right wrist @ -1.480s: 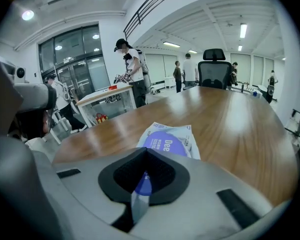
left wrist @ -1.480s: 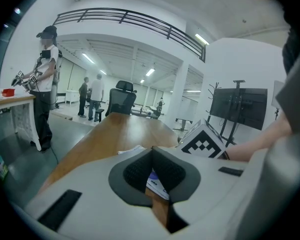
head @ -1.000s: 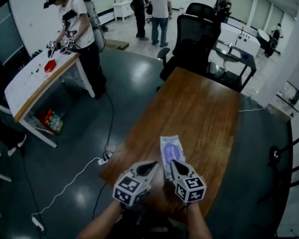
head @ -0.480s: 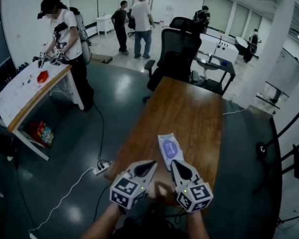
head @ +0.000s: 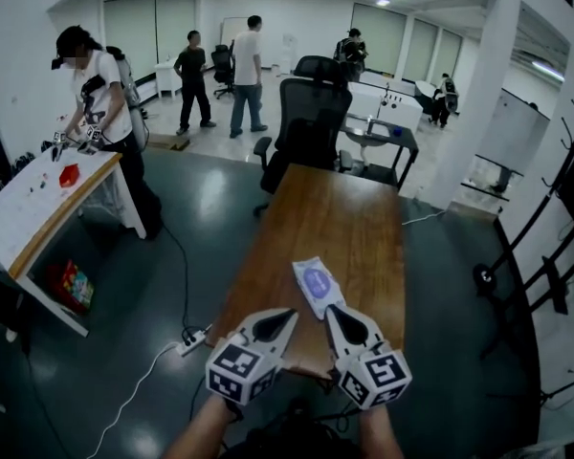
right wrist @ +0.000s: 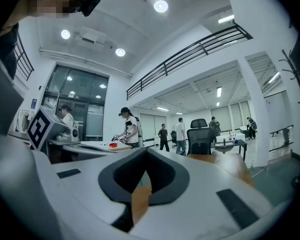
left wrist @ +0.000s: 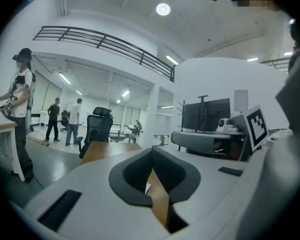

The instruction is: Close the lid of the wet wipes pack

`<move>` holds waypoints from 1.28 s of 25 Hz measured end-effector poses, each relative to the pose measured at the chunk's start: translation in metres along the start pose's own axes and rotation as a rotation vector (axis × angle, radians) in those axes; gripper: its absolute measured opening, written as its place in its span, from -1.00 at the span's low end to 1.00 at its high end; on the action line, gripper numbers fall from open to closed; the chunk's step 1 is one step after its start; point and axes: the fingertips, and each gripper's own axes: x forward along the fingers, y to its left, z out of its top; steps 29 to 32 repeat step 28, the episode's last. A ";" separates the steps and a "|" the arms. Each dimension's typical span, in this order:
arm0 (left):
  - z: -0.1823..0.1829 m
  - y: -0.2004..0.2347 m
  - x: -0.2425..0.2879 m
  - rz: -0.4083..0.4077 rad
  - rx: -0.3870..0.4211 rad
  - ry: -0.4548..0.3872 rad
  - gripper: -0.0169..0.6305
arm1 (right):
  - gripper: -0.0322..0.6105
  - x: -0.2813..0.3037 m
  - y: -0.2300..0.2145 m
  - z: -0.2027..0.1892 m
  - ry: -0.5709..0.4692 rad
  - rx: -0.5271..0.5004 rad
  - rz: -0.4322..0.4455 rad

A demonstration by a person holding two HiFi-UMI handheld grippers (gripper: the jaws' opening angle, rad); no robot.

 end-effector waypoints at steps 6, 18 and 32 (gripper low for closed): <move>0.006 -0.013 -0.014 -0.019 0.023 -0.022 -0.92 | -0.87 -0.013 0.012 0.006 -0.018 -0.014 -0.015; 0.008 -0.024 -0.029 -0.039 0.039 -0.023 -0.92 | -0.87 -0.023 0.025 0.014 -0.037 -0.025 -0.015; 0.006 -0.026 -0.036 -0.041 0.043 -0.019 -0.92 | -0.87 -0.024 0.031 0.011 -0.030 -0.024 -0.025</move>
